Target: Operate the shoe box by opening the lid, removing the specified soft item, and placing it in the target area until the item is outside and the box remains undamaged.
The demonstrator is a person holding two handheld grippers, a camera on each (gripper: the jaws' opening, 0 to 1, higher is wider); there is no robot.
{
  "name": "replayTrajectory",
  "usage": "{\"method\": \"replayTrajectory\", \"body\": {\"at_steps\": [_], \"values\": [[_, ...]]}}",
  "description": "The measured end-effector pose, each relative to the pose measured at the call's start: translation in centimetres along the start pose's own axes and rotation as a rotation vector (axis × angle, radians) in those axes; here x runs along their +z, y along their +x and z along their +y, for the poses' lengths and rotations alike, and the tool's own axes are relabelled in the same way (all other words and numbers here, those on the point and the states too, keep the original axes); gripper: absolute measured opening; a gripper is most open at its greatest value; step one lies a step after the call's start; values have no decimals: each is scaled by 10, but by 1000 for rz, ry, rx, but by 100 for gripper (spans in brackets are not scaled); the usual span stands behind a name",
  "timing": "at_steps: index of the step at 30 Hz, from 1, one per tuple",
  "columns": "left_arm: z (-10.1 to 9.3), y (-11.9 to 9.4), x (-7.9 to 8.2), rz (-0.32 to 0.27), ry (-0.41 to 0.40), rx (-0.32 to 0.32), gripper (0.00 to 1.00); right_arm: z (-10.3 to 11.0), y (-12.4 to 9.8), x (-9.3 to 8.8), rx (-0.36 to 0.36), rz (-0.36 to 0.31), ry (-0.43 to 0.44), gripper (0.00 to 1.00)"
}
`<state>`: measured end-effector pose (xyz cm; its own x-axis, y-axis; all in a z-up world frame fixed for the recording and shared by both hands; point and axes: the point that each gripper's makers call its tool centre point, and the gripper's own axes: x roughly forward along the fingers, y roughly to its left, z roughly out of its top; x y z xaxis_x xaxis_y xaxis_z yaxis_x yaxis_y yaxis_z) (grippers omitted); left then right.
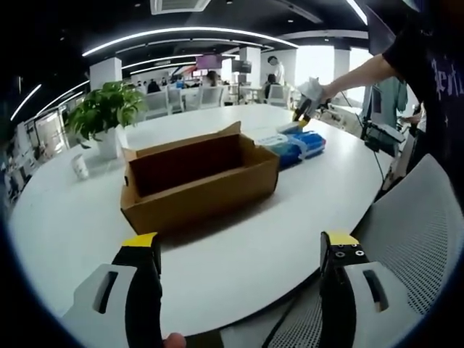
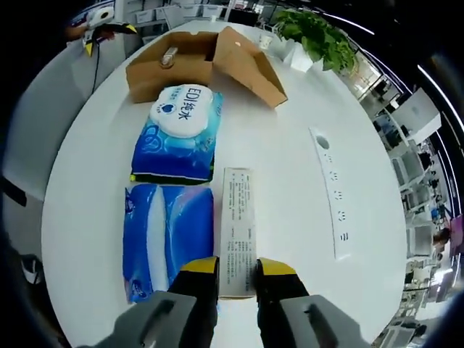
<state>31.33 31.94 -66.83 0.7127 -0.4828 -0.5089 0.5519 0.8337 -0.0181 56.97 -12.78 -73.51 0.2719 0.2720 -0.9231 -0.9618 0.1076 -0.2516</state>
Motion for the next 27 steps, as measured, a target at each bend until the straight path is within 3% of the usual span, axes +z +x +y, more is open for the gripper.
{"method": "replayTrajectory", "body": {"at_steps": [8, 27], "values": [[1, 0, -1, 6, -3, 5, 89, -1, 5, -8, 6, 35, -30, 15], [2, 1, -3, 15, -10, 9, 88, -4, 16, -20, 10, 57, 8, 16]]}}
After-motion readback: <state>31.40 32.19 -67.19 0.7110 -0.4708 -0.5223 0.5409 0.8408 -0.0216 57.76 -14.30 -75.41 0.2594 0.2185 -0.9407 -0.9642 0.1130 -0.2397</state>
